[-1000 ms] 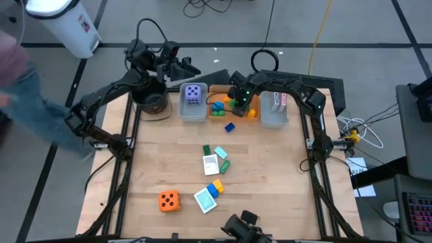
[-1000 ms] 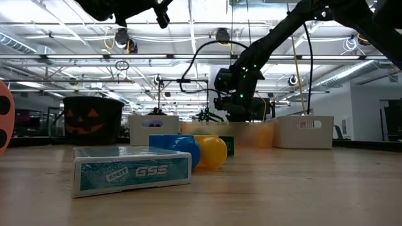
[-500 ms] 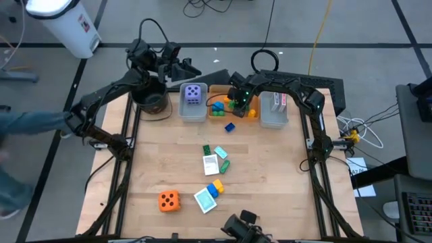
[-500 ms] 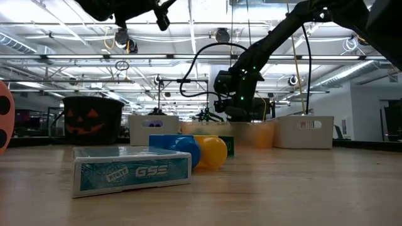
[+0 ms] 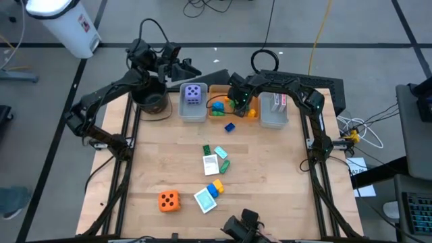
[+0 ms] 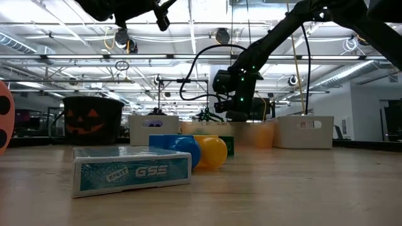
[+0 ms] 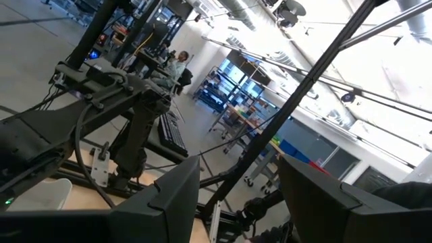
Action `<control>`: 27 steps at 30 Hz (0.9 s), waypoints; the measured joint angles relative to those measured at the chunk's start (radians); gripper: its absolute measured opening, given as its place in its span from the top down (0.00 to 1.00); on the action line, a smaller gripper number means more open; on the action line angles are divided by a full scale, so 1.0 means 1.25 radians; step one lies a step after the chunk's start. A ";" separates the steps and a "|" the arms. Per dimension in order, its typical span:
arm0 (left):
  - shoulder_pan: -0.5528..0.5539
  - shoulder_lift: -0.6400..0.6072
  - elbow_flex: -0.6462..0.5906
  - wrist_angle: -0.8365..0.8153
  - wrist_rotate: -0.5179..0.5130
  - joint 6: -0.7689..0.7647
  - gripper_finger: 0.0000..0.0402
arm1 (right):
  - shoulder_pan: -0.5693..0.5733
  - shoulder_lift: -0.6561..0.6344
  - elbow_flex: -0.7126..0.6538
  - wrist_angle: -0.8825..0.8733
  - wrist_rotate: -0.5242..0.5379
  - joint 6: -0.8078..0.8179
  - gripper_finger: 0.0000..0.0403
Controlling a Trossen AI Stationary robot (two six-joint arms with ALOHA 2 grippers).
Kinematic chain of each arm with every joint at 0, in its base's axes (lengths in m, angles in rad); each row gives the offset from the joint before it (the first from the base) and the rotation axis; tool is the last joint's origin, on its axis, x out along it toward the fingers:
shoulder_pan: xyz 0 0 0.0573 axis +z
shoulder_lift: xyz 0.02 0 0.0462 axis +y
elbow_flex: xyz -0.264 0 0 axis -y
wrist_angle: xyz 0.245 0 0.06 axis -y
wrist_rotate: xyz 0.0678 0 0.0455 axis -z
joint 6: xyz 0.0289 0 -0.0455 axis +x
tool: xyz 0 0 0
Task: Pick & Place Toys
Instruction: Put the green game piece into the orange bin, then put the top dark green game piece into the orange bin
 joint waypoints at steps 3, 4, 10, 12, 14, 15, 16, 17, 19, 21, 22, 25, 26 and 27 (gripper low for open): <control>0.000 0.000 0.000 0.000 0.001 -0.002 0.48 | 0.000 -0.013 0.000 -0.004 0.004 0.000 0.44; 0.000 0.000 0.000 0.000 0.001 -0.002 0.48 | 0.000 -0.021 0.000 -0.002 0.004 -0.001 0.44; 0.000 0.000 0.000 0.000 -0.010 -0.004 0.48 | 0.000 -0.080 0.000 0.007 0.003 0.008 0.43; 0.000 0.000 0.000 0.000 -0.027 -0.008 0.48 | 0.000 -0.106 0.000 0.013 0.003 0.024 0.44; -0.002 0.000 0.000 0.001 -0.042 -0.015 0.48 | 0.001 -0.131 0.000 0.022 0.000 0.061 0.44; -0.004 0.000 0.000 0.001 -0.050 -0.018 0.48 | 0.002 -0.143 0.000 0.026 0.000 0.083 0.45; -0.007 0.000 0.000 0.001 -0.061 -0.023 0.48 | 0.004 -0.155 0.000 0.036 0.000 0.098 0.45; -0.012 0.000 0.000 0.001 -0.075 -0.027 0.48 | 0.007 -0.168 0.000 0.047 0.000 0.110 0.45; -0.024 0.000 0.000 0.001 -0.106 -0.033 0.48 | 0.014 -0.198 0.000 0.067 0.000 0.127 0.45; -0.035 0.000 0.000 0.001 -0.127 -0.049 0.48 | 0.025 -0.225 0.000 0.106 -0.001 0.144 0.45; -0.039 0.000 0.000 0.001 -0.132 -0.045 0.48 | 0.030 -0.238 0.001 0.120 -0.001 0.157 0.45; -0.059 0.000 0.000 -0.001 -0.125 -0.004 0.48 | 0.051 -0.263 0.000 0.174 -0.001 0.249 0.45; -0.067 0.000 0.000 -0.001 -0.114 0.007 0.48 | 0.058 -0.267 0.001 0.196 -0.004 0.286 0.45; -0.075 0.000 0.000 -0.001 -0.098 0.013 0.48 | 0.063 -0.273 0.001 0.200 -0.010 0.316 0.45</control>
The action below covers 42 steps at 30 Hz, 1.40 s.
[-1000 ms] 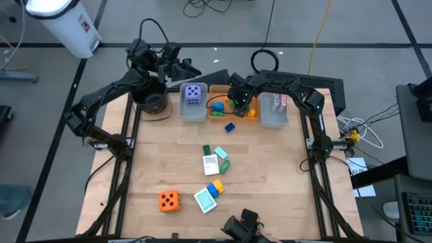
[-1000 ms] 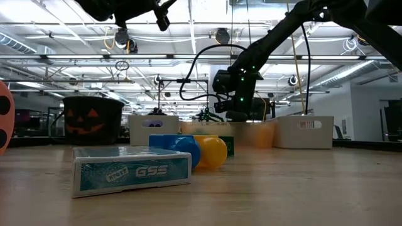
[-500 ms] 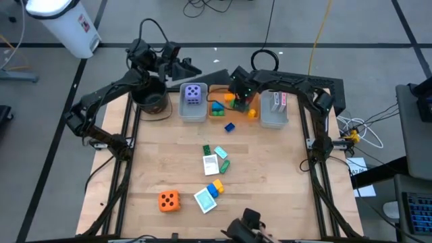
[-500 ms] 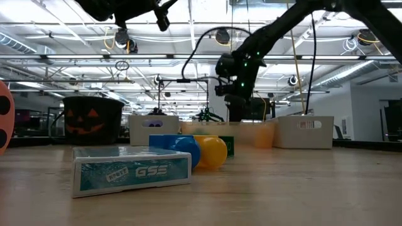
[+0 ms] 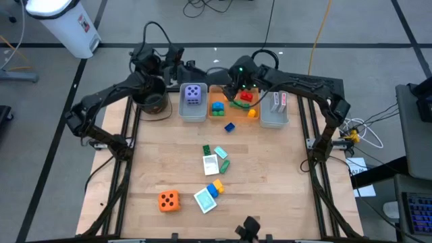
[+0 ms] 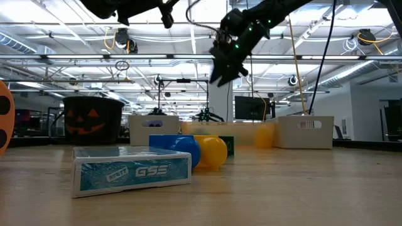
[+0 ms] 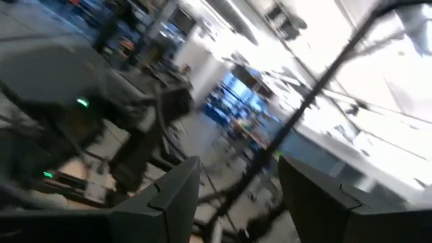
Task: Pick & Place Toys
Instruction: Put the top dark green game piece into the orange bin
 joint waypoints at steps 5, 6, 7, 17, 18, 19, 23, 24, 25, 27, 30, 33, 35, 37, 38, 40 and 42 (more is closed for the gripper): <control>-0.042 0.000 0.000 -0.028 0.099 0.006 0.48 | 0.038 -0.037 -0.001 -0.016 -0.032 0.054 0.45; -0.053 0.000 0.000 -0.043 0.105 0.016 0.48 | 0.049 -0.045 -0.001 -0.029 -0.032 0.061 0.45; -0.065 0.000 0.000 -0.063 0.105 0.030 0.48 | 0.063 -0.053 -0.001 -0.033 -0.031 0.064 0.44; -0.203 -0.072 0.000 -0.616 -0.192 0.454 0.48 | 0.248 -0.160 -0.062 -0.043 0.094 0.074 0.44; -0.218 -0.079 0.000 -0.659 -0.228 0.480 0.48 | 0.264 -0.173 -0.083 -0.022 0.095 0.084 0.44; -0.233 -0.084 0.000 -0.693 -0.257 0.503 0.48 | 0.277 -0.186 -0.105 -0.003 0.094 0.093 0.44; -0.290 -0.091 0.000 -0.759 -0.320 0.544 0.48 | 0.322 -0.243 -0.220 0.075 0.093 0.138 0.44; -0.304 -0.091 0.000 -0.766 -0.332 0.543 0.48 | 0.331 -0.258 -0.250 0.099 0.093 0.149 0.44; -0.318 -0.091 0.000 -0.773 -0.340 0.543 0.48 | 0.340 -0.275 -0.282 0.116 0.093 0.162 0.44; -0.347 -0.089 0.000 -0.790 -0.372 0.542 0.48 | 0.355 -0.312 -0.344 0.150 0.093 0.200 0.44; -0.394 -0.088 0.000 -0.832 -0.475 0.520 0.48 | 0.376 -0.375 -0.438 0.208 0.093 0.259 0.44; -0.441 -0.088 0.000 -0.888 -0.619 0.480 0.48 | 0.404 -0.435 -0.526 0.285 0.094 0.306 0.44; -0.472 -0.087 0.000 -0.931 -0.720 0.439 0.48 | 0.429 -0.473 -0.577 0.330 0.093 0.333 0.44; -0.502 -0.079 0.000 -0.972 -0.812 0.371 0.48 | 0.460 -0.504 -0.620 0.375 0.093 0.362 0.44; -0.516 -0.072 0.000 -0.980 -0.848 0.326 0.48 | 0.477 -0.519 -0.640 0.396 0.094 0.376 0.44; -0.532 -0.058 0.000 -1.009 -0.885 0.249 0.48 | 0.512 -0.536 -0.668 0.431 0.100 0.391 0.44; -0.542 -0.035 0.000 -1.006 -0.884 0.173 0.48 | 0.551 -0.546 -0.691 0.460 0.130 0.411 0.44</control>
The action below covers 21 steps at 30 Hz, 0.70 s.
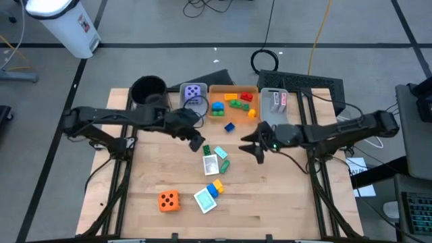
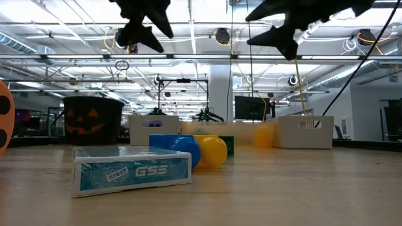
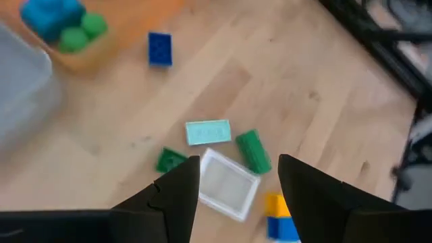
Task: Pick & Place Toys
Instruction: Put the top dark green game piece into the orange bin
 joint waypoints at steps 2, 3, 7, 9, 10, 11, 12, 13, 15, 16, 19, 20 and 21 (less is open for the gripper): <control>-0.008 0.032 0.000 -0.007 0.005 -0.087 0.48 | 0.035 -0.002 -0.017 0.025 0.033 0.009 0.44; -0.015 0.051 0.000 -0.010 0.002 -0.134 0.48 | 0.050 -0.001 -0.021 0.039 0.044 0.009 0.44; -0.041 0.127 0.000 -0.011 -0.035 -0.288 0.48 | 0.095 -0.001 -0.024 0.034 0.050 0.006 0.44; -0.049 0.163 0.000 -0.010 -0.055 -0.362 0.48 | 0.114 -0.001 -0.024 0.028 0.050 0.009 0.44; -0.050 0.179 0.000 -0.012 -0.060 -0.393 0.48 | 0.121 -0.001 -0.024 0.030 0.050 0.009 0.44; -0.051 0.197 0.000 -0.012 -0.064 -0.421 0.48 | 0.129 -0.001 -0.024 0.029 0.050 0.009 0.44; -0.048 0.210 0.000 -0.011 -0.068 -0.448 0.48 | 0.136 -0.001 -0.024 0.029 0.050 0.007 0.44; -0.046 0.221 0.000 -0.012 -0.070 -0.475 0.48 | 0.142 -0.001 -0.024 0.029 0.050 0.005 0.44; -0.040 0.243 0.000 -0.015 -0.079 -0.520 0.48 | 0.152 -0.001 -0.024 0.023 0.050 -0.002 0.44; -0.037 0.254 0.000 -0.015 -0.079 -0.541 0.48 | 0.154 -0.001 -0.024 0.021 0.050 -0.004 0.44; -0.028 0.279 0.000 -0.015 -0.074 -0.579 0.48 | 0.156 -0.001 -0.024 0.014 0.050 -0.006 0.44; -0.027 0.285 0.000 -0.015 -0.074 -0.588 0.48 | 0.157 -0.001 -0.024 0.010 0.050 -0.007 0.44; -0.027 0.290 0.000 -0.014 -0.074 -0.596 0.48 | 0.157 -0.001 -0.024 0.006 0.050 -0.010 0.44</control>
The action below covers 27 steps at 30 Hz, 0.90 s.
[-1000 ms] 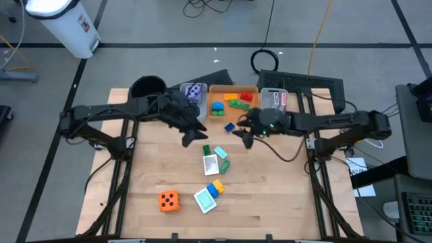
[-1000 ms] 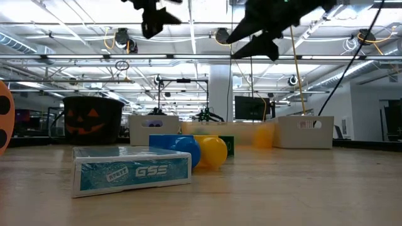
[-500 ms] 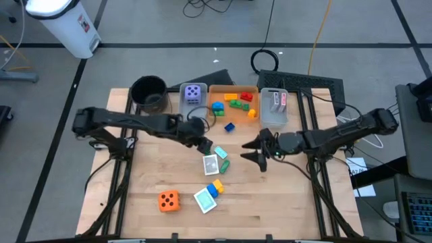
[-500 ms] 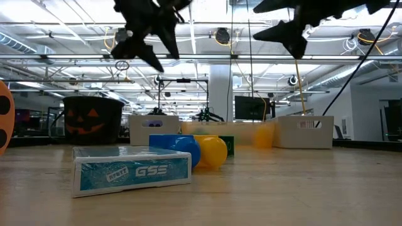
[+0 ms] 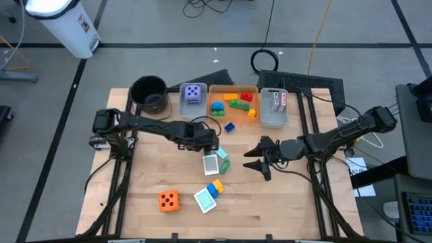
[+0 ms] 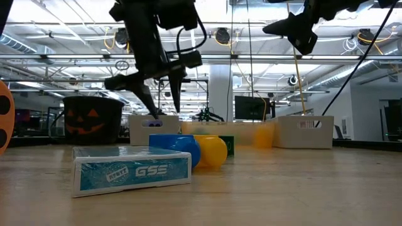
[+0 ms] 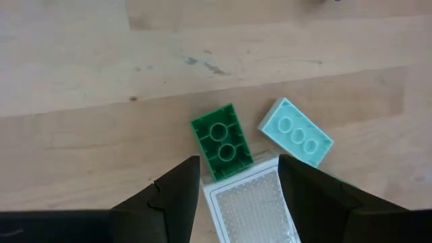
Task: Pick & Place Toys
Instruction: Put the top dark green game piece into the orange bin
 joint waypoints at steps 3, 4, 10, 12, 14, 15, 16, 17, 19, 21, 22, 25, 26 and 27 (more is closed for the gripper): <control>0.002 0.015 0.000 0.004 -0.001 -0.019 0.48 | 0.000 0.000 0.000 -0.012 -0.002 -0.004 0.44; 0.004 0.018 0.000 0.003 -0.002 -0.023 0.48 | 0.000 0.000 0.000 -0.016 -0.002 -0.004 0.44; 0.027 0.041 0.000 -0.004 0.003 -0.020 0.48 | 0.000 0.000 0.000 -0.034 -0.002 -0.003 0.44; 0.034 0.042 0.000 -0.011 0.009 -0.019 0.48 | 0.000 0.000 0.000 -0.037 -0.003 -0.005 0.44; 0.041 0.041 0.000 -0.012 0.010 -0.020 0.48 | 0.000 0.000 0.001 -0.039 -0.003 -0.005 0.44; 0.045 0.041 0.000 -0.012 0.010 -0.020 0.48 | 0.000 0.000 0.001 -0.042 -0.003 -0.005 0.44; 0.050 0.041 0.000 -0.010 0.011 -0.020 0.48 | 0.000 0.000 0.001 -0.043 -0.003 -0.005 0.44; 0.054 0.041 0.000 -0.009 0.014 -0.020 0.48 | 0.000 0.000 0.001 -0.043 -0.003 -0.005 0.44; 0.062 0.041 0.000 -0.004 0.016 -0.019 0.48 | 0.000 0.000 0.001 -0.045 -0.003 -0.012 0.44; 0.064 0.041 0.000 0.000 0.013 -0.017 0.48 | 0.000 0.000 0.001 -0.044 -0.003 -0.022 0.44; 0.064 0.041 0.000 0.004 0.009 -0.017 0.48 | 0.000 0.000 0.001 -0.044 -0.003 -0.025 0.44; 0.063 0.041 0.000 0.021 0.001 -0.017 0.48 | 0.000 0.000 0.001 -0.044 -0.003 -0.026 0.44; 0.063 0.040 0.000 0.029 0.000 -0.016 0.48 | 0.000 0.000 0.001 -0.044 -0.003 -0.026 0.44; 0.062 0.040 0.000 0.039 0.000 -0.011 0.48 | 0.000 0.000 0.001 -0.044 -0.003 -0.026 0.44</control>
